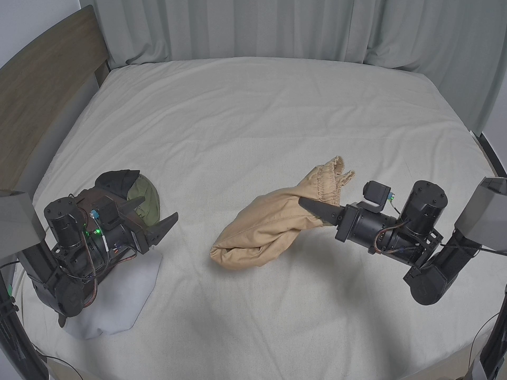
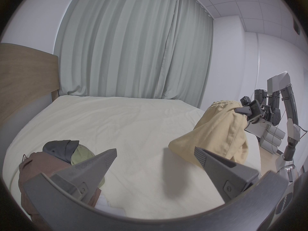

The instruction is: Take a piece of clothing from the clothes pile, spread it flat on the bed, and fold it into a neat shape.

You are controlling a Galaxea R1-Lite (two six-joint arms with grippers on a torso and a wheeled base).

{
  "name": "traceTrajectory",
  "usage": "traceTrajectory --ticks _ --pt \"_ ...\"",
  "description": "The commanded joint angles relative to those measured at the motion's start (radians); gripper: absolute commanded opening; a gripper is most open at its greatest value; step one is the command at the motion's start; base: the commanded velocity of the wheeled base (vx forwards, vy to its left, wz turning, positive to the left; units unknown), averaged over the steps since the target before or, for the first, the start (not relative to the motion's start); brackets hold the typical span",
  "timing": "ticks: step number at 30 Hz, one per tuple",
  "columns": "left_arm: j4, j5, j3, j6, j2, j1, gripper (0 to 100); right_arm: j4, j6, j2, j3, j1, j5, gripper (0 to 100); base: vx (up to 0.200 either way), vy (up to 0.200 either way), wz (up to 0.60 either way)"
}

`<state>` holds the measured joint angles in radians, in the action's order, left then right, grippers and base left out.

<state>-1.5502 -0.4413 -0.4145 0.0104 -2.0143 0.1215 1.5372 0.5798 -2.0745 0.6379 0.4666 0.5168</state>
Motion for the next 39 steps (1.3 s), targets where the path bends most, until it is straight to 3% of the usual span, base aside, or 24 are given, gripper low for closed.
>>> traceTrajectory --ticks 1,16,21,39 --pt "0.001 -0.001 0.002 0.000 -0.001 0.000 100 -0.002 0.000 -0.033 0.048 -0.011 0.002 0 0.000 0.000 0.00" --pt "0.001 -0.001 0.000 -0.001 -0.003 0.000 100 -0.009 0.023 -0.122 0.209 -0.045 0.035 0 0.000 0.000 0.00" --pt "-0.001 -0.001 0.000 -0.001 -0.003 0.000 100 -0.011 0.078 -0.145 0.275 -0.052 0.048 0 0.000 0.000 0.00" --pt "0.001 -0.004 0.003 -0.001 -0.011 0.001 100 -0.241 0.100 -0.231 0.583 -0.086 0.048 0 0.000 0.000 0.00"
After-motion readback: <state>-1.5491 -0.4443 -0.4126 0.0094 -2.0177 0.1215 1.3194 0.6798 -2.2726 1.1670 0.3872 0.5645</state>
